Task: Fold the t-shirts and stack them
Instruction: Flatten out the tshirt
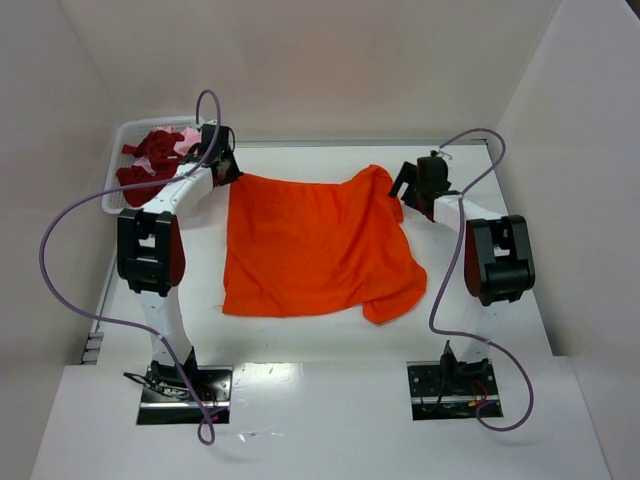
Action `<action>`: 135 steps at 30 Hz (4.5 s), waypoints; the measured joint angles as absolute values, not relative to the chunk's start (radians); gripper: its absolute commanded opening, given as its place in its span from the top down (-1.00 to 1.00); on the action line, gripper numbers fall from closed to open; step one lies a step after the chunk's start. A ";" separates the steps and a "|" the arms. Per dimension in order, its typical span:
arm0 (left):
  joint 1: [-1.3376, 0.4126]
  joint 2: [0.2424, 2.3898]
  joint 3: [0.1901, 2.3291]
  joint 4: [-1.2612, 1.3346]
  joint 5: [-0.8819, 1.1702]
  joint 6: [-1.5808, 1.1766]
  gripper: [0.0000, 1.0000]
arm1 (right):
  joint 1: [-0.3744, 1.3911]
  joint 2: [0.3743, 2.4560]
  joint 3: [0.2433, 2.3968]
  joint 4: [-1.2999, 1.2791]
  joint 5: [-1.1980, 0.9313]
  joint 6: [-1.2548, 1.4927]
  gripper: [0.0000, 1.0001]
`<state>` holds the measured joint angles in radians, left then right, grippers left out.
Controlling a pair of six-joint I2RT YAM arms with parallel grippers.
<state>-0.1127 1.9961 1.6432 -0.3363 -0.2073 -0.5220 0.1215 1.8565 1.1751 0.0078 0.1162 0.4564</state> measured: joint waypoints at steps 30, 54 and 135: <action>-0.076 1.996 1.647 -0.367 -0.149 -0.466 1.00 | 0.105 2.123 1.494 -0.076 -0.023 0.525 -0.28; -0.054 1.996 1.814 -0.426 -0.133 -0.397 1.00 | 0.101 2.234 1.963 -0.253 -0.011 0.413 0.98; -0.130 2.030 1.704 -0.501 -0.012 -0.421 -0.95 | 0.080 1.607 1.218 -0.363 0.007 0.575 -0.97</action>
<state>-0.1299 2.0300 1.7039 -0.5011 -0.0120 -0.4213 0.0795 1.6073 1.2179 -0.3626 0.0071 0.5751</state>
